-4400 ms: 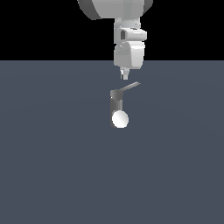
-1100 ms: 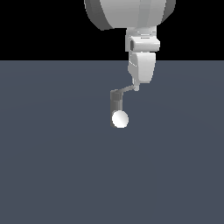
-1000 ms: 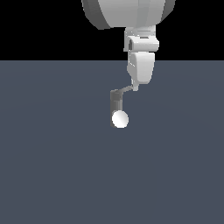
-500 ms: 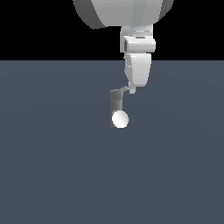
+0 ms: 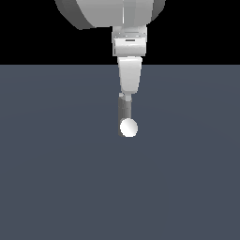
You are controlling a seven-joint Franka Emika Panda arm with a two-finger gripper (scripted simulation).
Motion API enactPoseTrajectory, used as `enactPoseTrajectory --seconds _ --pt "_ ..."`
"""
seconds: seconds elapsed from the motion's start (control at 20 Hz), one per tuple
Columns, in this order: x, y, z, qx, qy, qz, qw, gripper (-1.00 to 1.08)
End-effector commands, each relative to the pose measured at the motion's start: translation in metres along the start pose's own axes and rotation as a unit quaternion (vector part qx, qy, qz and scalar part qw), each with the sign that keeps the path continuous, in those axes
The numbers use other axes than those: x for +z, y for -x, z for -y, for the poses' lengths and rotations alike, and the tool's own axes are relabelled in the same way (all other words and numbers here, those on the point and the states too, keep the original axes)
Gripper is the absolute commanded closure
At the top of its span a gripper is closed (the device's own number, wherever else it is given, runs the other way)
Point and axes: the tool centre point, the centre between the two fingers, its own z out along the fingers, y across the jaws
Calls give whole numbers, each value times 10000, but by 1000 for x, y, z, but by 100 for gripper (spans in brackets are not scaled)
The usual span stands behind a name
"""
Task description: Turn on the faucet by rotating a designated handle.
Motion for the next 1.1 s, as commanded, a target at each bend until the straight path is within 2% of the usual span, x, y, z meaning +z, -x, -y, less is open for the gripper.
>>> enactPoseTrajectory --seconds 0.0,0.05,1.05 --pt "14 35 -11 -239 162 38 9996 108" --pt "0 4 0 -1 1 0 10000 108" --pt "15 89 34 -235 159 38 9996 108"
